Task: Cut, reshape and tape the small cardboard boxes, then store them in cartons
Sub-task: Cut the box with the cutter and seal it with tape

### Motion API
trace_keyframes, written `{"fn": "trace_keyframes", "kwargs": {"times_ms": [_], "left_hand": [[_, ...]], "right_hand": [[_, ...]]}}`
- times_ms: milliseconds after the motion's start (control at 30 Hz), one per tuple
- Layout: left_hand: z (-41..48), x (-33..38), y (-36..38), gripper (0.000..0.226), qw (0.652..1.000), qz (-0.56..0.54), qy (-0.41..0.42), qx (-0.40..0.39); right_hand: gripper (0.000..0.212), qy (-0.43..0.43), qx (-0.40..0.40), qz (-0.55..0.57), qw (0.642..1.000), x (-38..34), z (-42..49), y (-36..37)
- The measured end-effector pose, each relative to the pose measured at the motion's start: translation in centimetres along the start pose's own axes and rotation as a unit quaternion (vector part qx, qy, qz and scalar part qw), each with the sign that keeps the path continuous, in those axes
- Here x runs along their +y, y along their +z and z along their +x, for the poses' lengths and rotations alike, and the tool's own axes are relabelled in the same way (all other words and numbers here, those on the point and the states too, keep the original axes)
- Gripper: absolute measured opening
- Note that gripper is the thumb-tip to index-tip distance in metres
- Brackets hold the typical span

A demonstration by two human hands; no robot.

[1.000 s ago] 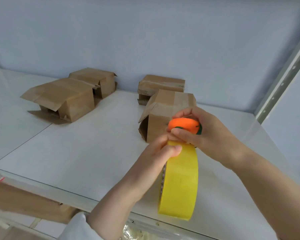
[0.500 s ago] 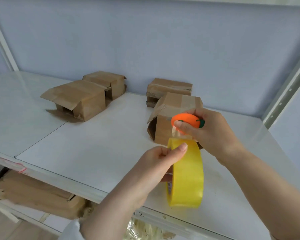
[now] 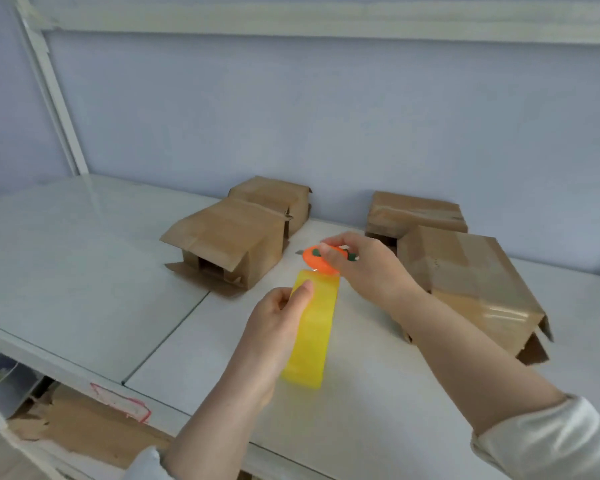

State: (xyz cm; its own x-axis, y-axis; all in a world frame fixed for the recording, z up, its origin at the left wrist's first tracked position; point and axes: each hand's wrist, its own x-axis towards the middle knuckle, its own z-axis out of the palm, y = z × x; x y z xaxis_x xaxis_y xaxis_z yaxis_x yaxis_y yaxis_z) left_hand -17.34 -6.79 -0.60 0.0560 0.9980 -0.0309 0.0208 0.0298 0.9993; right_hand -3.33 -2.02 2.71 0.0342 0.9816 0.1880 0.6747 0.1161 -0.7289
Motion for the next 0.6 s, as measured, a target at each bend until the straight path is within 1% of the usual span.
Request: {"fn": "trace_keyframes", "kwargs": {"times_ms": [33,67,133,167,200,233,300,333,367,400,433,500,533,600], "left_hand": [[0.8,0.0,-0.6,0.068,1.0,0.019,0.0,0.0],[1.4,0.0,-1.0,0.07,0.999,0.049,0.0,0.0],[2.5,-0.1,-0.9,0.052,0.992,0.119,0.026,0.035],[2.6,0.0,-0.8,0.044,0.982,0.162,0.066,0.07],[2.7,0.1,-0.7,0.04,0.962,0.213,0.132,0.106],[2.9,0.1,-0.7,0.036,0.932,0.263,0.214,0.133],[3.5,0.5,-0.6,0.028,0.85,0.346,0.367,0.152],[3.6,0.9,-0.6,0.028,0.816,0.376,0.412,0.152],[3.8,1.3,-0.4,0.03,0.797,0.388,0.442,0.14],[3.8,1.7,0.0,0.034,0.791,0.386,0.459,0.124],[3.6,2.1,0.6,0.037,0.798,0.375,0.46,0.107],[3.0,2.3,2.4,0.043,0.836,0.326,0.439,0.057],[2.6,2.3,3.8,0.044,0.85,0.299,0.433,0.025],[2.0,2.3,6.9,0.04,0.859,0.281,0.427,-0.03]], "right_hand": [[0.034,0.001,0.0,-0.026,1.0,0.0,0.8,0.8],[0.04,0.001,0.006,-0.047,0.999,0.1,1.2,1.2],[0.046,0.003,0.036,-0.057,0.998,0.3,1.0,0.8],[0.046,-0.001,0.058,-0.049,0.997,0.5,0.5,0.0],[0.044,-0.004,0.084,-0.039,0.996,0.9,-0.3,-1.1],[0.041,-0.007,0.112,-0.032,0.993,1.4,-1.2,-2.4],[0.037,-0.005,0.164,-0.022,0.986,2.9,-3.2,-5.3],[0.037,0.003,0.181,-0.019,0.983,3.8,-4.1,-6.6],[0.036,0.017,0.197,-0.018,0.98,4.9,-5.0,-7.8],[0.033,0.029,0.211,-0.02,0.977,6.0,-5.9,-8.8],[0.03,0.04,0.223,-0.026,0.974,7.1,-6.6,-9.6],[0.028,0.057,0.232,-0.042,0.97,9.0,-8.0,-10.6],[0.031,0.056,0.221,-0.04,0.973,9.8,-8.5,-11.0],[0.043,0.028,0.186,-0.031,0.982,11.0,-9.1,-11.1]]}}
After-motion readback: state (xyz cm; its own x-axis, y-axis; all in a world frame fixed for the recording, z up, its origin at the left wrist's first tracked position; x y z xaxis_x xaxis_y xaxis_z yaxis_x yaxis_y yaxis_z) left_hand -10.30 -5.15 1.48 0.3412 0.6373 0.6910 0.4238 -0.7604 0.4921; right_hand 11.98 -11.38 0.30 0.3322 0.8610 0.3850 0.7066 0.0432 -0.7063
